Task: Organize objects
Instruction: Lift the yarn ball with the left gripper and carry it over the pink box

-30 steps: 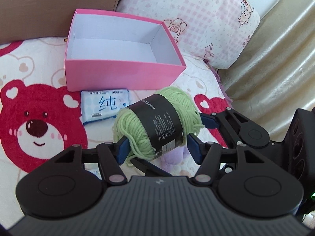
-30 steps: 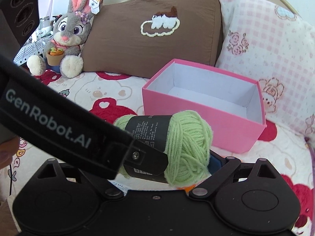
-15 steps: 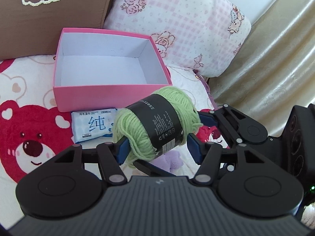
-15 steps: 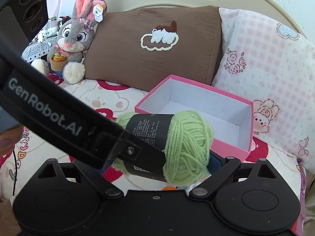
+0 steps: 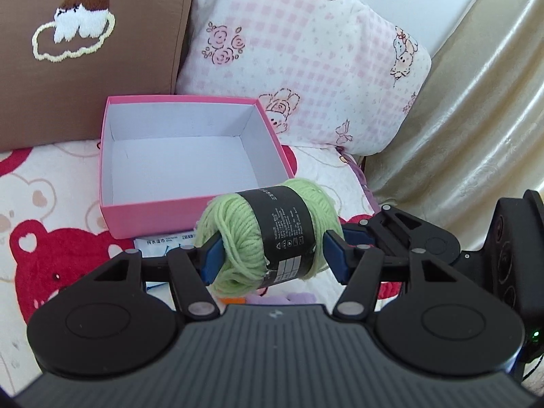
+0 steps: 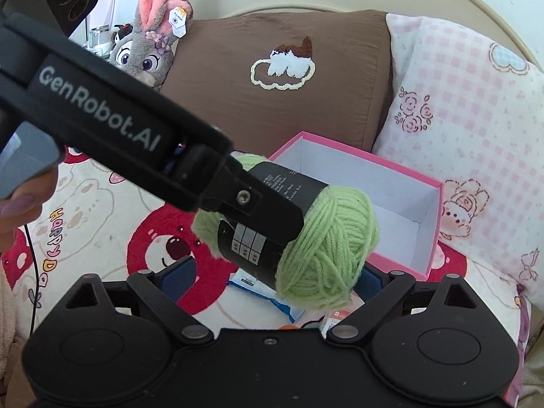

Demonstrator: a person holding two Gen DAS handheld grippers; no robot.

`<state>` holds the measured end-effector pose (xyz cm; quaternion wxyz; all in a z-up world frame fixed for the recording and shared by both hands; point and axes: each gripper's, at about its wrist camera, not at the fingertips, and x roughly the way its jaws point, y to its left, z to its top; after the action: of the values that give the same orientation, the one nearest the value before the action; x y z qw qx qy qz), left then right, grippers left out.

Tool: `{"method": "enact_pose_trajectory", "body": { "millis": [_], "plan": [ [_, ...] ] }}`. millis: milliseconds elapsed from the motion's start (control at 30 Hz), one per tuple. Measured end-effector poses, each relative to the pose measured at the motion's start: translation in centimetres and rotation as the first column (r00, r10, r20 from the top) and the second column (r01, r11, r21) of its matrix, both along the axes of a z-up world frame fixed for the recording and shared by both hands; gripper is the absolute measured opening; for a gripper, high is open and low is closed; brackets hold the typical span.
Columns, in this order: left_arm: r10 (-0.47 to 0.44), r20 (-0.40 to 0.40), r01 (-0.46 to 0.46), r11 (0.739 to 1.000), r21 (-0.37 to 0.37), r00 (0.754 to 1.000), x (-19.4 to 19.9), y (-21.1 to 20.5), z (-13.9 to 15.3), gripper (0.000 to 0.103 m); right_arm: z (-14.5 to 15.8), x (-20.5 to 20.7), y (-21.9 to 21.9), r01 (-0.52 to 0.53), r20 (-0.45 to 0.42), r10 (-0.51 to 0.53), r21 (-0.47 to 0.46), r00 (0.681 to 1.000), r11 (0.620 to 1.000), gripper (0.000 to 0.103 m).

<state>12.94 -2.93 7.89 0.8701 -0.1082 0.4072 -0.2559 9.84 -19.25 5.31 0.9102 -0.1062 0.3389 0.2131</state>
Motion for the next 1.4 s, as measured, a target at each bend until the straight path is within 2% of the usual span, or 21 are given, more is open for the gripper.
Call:
{"method": "enact_pose_trajectory", "body": {
  "millis": [200,333,400,600,667,833,1000,1133,1300,1400],
  "plan": [
    [-0.002,0.013,0.001,0.999,0.038,1.000,0.6,-0.4,1.2,0.059,1.6,0.5,-0.2,0.026,0.011,-0.026,-0.013,1.000,1.000,0.086],
    [-0.006,0.030,0.004,0.999,0.054,1.000,1.5,-0.8,2.3,0.059,3.1,2.2,0.0,0.020,-0.033,-0.023,-0.095,0.999,0.995,0.070],
    [-0.006,0.031,0.005,0.999,0.049,0.999,2.4,-0.9,2.9,0.059,4.0,3.3,-0.2,-0.001,-0.064,-0.008,-0.132,0.998,0.991,0.067],
    [-0.016,0.034,0.015,0.999,0.037,0.999,5.9,-1.5,3.7,0.059,5.9,7.0,-0.7,-0.028,-0.157,0.000,-0.177,0.988,0.984,0.061],
    [-0.023,0.028,0.022,0.999,0.033,0.999,7.3,-1.5,3.3,0.059,5.9,8.3,-1.1,-0.021,-0.182,-0.009,-0.164,0.983,0.986,0.060],
    [-0.035,-0.026,0.036,0.999,0.009,0.999,11.5,-1.3,0.8,0.059,3.0,9.9,-2.1,0.002,-0.136,-0.018,-0.118,0.991,0.993,0.058],
    [-0.056,-0.074,0.059,0.998,0.033,0.996,16.0,-2.7,-2.3,0.059,-0.5,13.3,-3.8,0.067,-0.155,-0.074,-0.048,0.985,0.997,0.056],
    [-0.053,-0.077,0.056,0.998,0.040,0.996,19.2,-3.6,-4.5,0.059,-2.5,16.2,-4.9,0.115,-0.181,-0.116,-0.017,0.977,0.993,0.055],
    [-0.036,-0.125,0.039,0.999,0.020,0.992,23.2,-4.2,-7.6,0.059,-4.6,19.5,-5.2,0.147,-0.210,-0.157,-0.062,0.965,0.987,0.055],
    [-0.020,-0.125,0.022,1.000,0.018,0.992,24.7,-4.4,-9.0,0.059,-6.1,21.4,-4.9,0.166,-0.186,-0.189,-0.133,0.964,0.977,0.055]
  ]
}}
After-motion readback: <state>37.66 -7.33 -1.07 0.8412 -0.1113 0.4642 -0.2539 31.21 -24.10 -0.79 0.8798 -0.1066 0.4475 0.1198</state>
